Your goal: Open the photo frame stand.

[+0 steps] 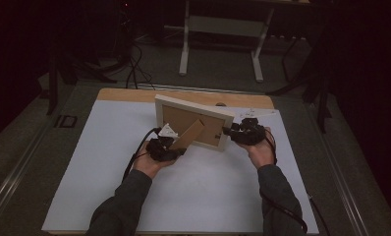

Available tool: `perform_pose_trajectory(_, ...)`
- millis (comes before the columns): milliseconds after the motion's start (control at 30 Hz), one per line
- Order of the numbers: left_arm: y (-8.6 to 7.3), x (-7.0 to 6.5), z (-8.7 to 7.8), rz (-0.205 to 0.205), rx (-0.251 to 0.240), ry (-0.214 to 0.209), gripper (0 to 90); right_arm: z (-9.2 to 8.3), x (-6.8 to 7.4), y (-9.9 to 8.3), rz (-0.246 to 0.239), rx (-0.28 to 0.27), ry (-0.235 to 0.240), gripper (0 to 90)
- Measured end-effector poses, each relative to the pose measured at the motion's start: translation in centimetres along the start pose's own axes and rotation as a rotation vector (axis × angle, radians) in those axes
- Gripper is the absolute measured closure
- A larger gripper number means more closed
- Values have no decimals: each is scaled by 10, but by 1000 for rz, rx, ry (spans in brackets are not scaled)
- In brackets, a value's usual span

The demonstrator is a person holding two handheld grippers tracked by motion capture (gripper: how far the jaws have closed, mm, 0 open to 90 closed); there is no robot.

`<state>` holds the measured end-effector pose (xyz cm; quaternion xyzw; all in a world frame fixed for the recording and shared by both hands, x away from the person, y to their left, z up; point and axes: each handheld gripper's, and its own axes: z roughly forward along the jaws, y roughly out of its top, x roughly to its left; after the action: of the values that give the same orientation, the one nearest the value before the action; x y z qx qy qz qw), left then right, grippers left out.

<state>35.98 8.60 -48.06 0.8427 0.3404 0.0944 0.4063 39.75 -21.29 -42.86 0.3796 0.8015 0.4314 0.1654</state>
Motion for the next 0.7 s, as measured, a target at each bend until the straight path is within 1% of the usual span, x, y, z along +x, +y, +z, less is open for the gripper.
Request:
perform_pose_trajectory(133, 0, -1, 1, -3, -9, 6, 763, 1, 2, 2, -17, 7, -8, 621)
perform_pose_trajectory(167, 1, -2, 2, -7, -17, 7, 763, 2, 4, 3, -27, 9, -14, 620)
perform_pose_trajectory(267, 1, -3, 3, -7, -19, 16, 762, 3, 5, 5, -34, 10, -22, 619)
perform_pose_trajectory(333, 1, -4, 4, -3, -17, 19, 761, 2, 5, 7, -18, -7, -11, 620)
perform_pose_trajectory(500, 1, -7, 4, 0, -22, 19, 760, 3, 4, 7, -18, -11, -11, 619)
perform_pose_trajectory(600, 2, -11, 5, 11, -28, 22, 759, 4, 3, 7, -21, -10, -14, 618)
perform_pose_trajectory(700, 2, -13, 5, 13, -30, 23, 758, 4, 3, 7, -24, -10, -19, 614)
